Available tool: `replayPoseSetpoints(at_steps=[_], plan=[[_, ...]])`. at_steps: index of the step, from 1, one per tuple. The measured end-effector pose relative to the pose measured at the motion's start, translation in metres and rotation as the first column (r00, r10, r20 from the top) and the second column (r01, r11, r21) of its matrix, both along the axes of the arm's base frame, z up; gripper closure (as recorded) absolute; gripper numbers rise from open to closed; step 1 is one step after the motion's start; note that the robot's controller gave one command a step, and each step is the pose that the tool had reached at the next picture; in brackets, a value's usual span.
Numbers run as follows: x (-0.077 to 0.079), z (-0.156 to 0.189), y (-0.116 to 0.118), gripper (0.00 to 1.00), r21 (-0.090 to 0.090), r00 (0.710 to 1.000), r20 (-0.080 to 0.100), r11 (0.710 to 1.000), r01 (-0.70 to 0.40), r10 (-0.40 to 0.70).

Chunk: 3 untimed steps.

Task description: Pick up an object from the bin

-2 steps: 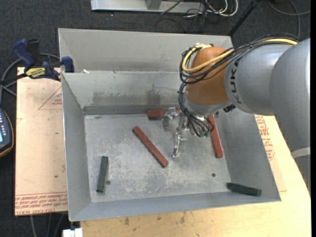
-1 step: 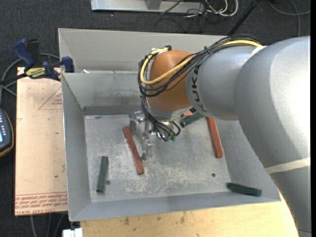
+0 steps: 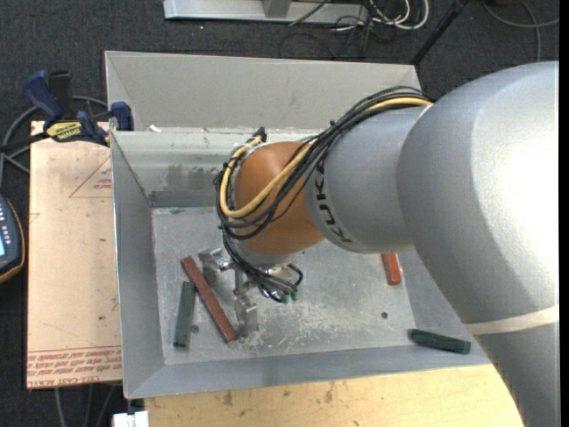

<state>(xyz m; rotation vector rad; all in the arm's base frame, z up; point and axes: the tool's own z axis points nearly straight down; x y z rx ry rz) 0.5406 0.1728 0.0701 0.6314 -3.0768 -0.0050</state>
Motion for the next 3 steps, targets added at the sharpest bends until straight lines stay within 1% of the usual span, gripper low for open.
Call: replayPoseSetpoints(at_steps=[1,2,3], plan=[[-0.0368,0.0072,0.0748,0.0,0.003,0.995,0.004,0.995,-0.096,0.096],[-0.0349,0.0066,0.0696,1.0,-0.002,0.996,0.004,0.996,-0.089,0.089],[-0.0354,0.006,0.0699,0.0,-0.001,0.996,0.002,0.996,-0.089,0.089]])
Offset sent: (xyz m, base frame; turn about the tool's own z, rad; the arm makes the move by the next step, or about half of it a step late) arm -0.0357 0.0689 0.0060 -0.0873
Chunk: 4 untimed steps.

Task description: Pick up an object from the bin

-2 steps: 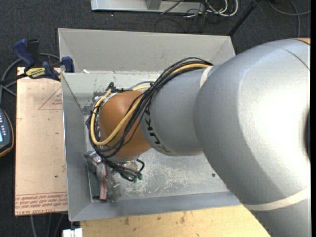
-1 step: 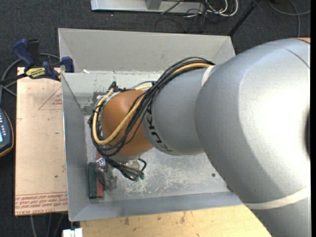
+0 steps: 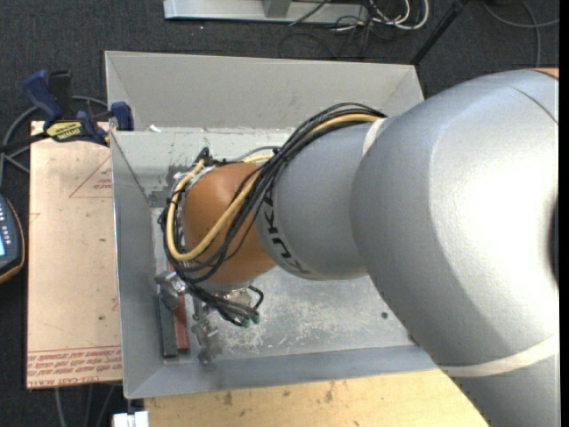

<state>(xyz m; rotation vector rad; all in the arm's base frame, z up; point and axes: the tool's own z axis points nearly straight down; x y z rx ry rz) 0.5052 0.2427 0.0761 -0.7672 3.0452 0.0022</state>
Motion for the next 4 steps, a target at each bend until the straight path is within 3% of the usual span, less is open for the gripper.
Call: replayPoseSetpoints(at_steps=[1,2,3,4], plan=[[0.065,-0.005,-0.024,0.0,0.0,0.954,0.005,0.954,-0.299,0.299],[0.066,-0.004,-0.024,1.0,0.0,0.954,0.004,0.954,-0.3,0.3],[0.08,0.094,0.001,1.0,0.0,0.932,0.012,0.932,-0.363,0.363],[0.089,0.175,-0.007,1.0,-0.001,0.929,0.013,0.929,-0.369,0.369]])
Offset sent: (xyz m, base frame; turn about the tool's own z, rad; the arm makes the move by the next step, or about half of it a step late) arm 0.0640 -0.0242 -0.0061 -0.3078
